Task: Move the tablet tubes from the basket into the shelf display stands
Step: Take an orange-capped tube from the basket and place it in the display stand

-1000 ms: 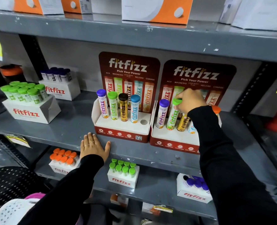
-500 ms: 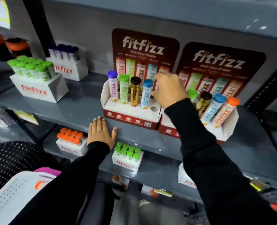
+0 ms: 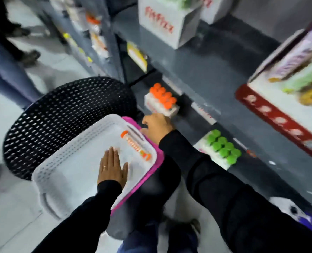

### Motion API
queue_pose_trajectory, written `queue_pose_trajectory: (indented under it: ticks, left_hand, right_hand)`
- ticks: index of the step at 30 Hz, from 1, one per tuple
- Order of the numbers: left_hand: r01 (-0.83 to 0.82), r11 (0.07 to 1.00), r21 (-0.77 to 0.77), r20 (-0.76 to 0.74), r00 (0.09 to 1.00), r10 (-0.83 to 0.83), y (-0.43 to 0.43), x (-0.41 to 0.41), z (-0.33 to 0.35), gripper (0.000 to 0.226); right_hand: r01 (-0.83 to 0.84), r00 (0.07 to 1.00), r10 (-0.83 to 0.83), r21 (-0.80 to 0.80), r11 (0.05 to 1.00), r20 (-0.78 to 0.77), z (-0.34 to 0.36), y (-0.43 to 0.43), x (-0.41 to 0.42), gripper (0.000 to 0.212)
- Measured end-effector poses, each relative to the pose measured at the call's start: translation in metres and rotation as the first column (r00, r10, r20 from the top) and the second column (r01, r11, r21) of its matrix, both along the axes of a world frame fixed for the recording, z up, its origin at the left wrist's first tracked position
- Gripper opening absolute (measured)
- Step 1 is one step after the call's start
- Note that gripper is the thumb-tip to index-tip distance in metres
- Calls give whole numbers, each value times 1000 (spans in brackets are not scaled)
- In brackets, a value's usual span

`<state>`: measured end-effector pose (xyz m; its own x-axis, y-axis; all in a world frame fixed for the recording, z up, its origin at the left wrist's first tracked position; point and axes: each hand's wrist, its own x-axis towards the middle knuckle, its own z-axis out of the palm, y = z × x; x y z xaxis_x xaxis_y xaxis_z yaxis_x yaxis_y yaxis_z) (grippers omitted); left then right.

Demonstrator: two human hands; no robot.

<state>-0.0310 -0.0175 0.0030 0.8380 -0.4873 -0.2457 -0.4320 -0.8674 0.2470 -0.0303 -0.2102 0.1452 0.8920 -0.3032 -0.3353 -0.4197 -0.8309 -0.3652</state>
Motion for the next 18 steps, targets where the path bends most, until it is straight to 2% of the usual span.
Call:
queue_pose_trajectory:
  ticks: [3, 7, 9, 14, 16, 18]
  left_hand:
    - [-60, 992, 111, -80, 994, 69, 39, 1, -18, 83]
    - [-35, 987, 155, -125, 991, 55, 51, -3, -29, 86]
    - [-57, 986, 160, -147, 986, 81, 49, -5, -35, 87]
    - [-88, 980, 179, -155, 981, 117, 46, -13, -50, 81]
    - [-73, 980, 187, -149, 984, 102, 46, -13, -52, 76]
    - [-59, 980, 188, -149, 985, 88, 47, -12, -53, 73]
  right_hand:
    - [-83, 992, 85, 25, 996, -97, -47, 25, 34, 21]
    - [-152, 975, 152, 9, 988, -163, -103, 49, 62, 32]
    - [-179, 967, 166, -48, 983, -191, -122, 59, 68, 40]
    - [-238, 960, 190, -241, 941, -205, -143, 71, 71, 39]
    - [-243, 954, 187, -236, 941, -235, -141, 73, 70, 35]
    - [-206, 956, 163, -163, 965, -244, -134, 73, 68, 34]
